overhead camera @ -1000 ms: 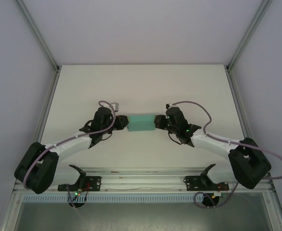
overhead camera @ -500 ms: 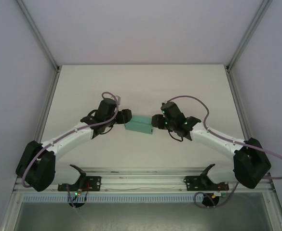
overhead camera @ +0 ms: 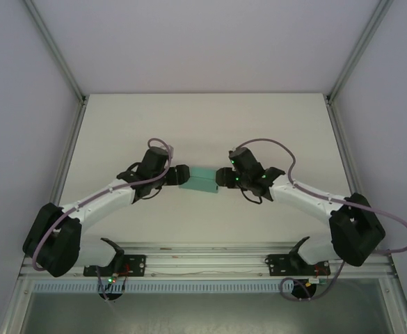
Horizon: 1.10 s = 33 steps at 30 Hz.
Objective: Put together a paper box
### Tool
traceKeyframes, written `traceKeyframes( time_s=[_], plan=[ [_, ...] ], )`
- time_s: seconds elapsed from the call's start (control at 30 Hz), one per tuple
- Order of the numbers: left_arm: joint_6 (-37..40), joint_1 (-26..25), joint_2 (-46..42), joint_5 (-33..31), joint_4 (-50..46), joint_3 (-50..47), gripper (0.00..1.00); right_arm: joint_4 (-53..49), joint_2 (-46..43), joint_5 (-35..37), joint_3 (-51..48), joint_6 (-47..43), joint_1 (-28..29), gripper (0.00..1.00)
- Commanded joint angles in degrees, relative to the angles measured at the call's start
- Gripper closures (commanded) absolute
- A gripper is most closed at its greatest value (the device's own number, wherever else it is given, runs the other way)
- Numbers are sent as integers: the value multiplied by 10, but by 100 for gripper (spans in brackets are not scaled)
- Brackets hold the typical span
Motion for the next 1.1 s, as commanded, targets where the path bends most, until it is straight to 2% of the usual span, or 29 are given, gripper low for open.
traceKeyframes(
  time_s=[0.0, 0.07, 0.2, 0.33, 0.53, 0.7, 0.9, 1.07],
  plan=[
    [0, 1, 0, 19, 15, -22, 29, -35, 32, -1, -10, -14, 0, 53],
    [-1, 3, 10, 21, 14, -26, 39, -37, 31, -1, -14, -13, 0, 53],
    [-1, 6, 28, 29, 16, -35, 50, -41, 2, 4, -17, -28, 1, 52],
    [-2, 8, 34, 36, 21, -48, 61, -40, -31, 12, -1, -59, -4, 43],
    [8, 9, 25, 40, 37, -67, 61, -51, -17, -67, 56, -199, -10, 34],
    [17, 9, 25, 43, 43, -65, 61, -111, 35, -130, 124, -394, -9, 30],
    [24, 10, 39, 49, 37, -53, 61, -196, 122, -126, 209, -572, -8, 28],
    [25, 11, 45, 50, 43, -53, 61, -221, 170, -106, 245, -621, -8, 29]
  ],
)
